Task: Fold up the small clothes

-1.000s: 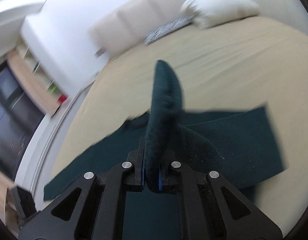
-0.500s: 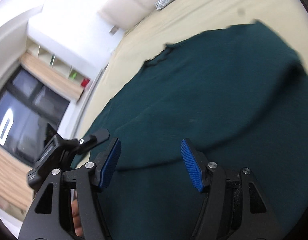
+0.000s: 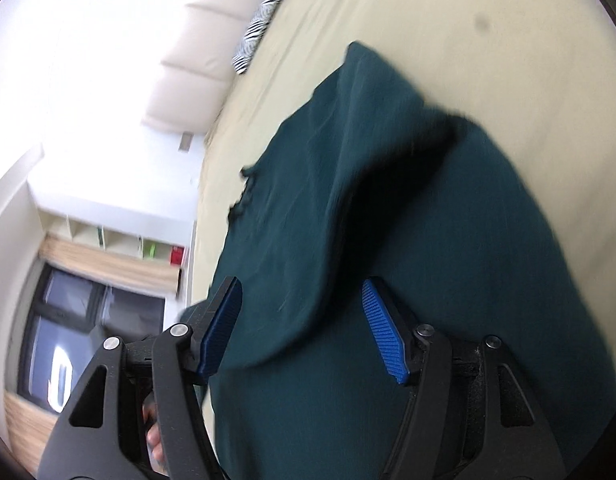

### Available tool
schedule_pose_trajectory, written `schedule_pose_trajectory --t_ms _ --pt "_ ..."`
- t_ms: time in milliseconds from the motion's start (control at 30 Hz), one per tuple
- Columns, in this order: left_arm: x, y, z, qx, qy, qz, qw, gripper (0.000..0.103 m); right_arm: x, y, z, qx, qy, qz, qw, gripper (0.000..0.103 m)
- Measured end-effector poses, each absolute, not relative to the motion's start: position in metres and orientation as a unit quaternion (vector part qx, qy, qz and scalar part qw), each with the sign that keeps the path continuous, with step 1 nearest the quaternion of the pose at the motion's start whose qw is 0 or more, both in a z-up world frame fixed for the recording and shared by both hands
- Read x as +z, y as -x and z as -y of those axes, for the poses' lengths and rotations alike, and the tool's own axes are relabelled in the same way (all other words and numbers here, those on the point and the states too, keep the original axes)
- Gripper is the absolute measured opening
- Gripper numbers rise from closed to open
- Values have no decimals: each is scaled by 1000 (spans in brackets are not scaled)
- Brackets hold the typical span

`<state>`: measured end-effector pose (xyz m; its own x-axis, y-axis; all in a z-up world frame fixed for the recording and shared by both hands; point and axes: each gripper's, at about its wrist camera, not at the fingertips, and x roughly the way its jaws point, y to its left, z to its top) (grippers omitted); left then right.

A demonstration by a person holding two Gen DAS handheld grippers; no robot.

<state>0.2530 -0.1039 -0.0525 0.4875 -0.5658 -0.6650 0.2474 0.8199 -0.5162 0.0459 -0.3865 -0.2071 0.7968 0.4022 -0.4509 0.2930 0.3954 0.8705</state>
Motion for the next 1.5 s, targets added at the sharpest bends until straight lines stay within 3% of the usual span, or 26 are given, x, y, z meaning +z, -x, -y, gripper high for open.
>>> schedule_pose_trajectory --t_ms 200,367,500,700,733,867,1067,1200,1267,1300,1500 --pt "-61 -275 104 -228 140 -408 873 8 -208 -59 443 5 -596 -259 760 61" --pt "-130 -283 90 -195 149 -472 847 10 -223 -48 464 19 -625 -226 747 45" --pt "-137 -275 80 -197 172 -458 850 12 -229 -37 473 19 -633 -210 745 36" --pt "-140 -274 68 -213 199 -457 840 15 -215 -47 460 -25 -620 -224 752 40" --pt "-137 -275 69 -214 202 -456 840 16 -210 -42 459 -38 -613 -228 756 46" --pt "-141 -268 65 -216 211 -445 843 16 -178 -30 462 -50 -586 -228 776 50" --pt "-151 -271 63 -226 240 -436 838 16 -145 -119 442 21 -533 -263 804 52" --pt "-158 -272 53 -230 259 -435 831 14 -180 -164 442 2 -521 -336 784 54" --pt "-158 -271 54 -229 253 -433 834 14 -201 -149 449 -6 -540 -322 778 36" --pt "-158 -272 54 -230 256 -432 833 14 -207 -139 454 -2 -540 -316 780 32" --pt "-161 -273 53 -228 263 -431 832 13 -188 -99 461 -31 -516 -312 797 36"
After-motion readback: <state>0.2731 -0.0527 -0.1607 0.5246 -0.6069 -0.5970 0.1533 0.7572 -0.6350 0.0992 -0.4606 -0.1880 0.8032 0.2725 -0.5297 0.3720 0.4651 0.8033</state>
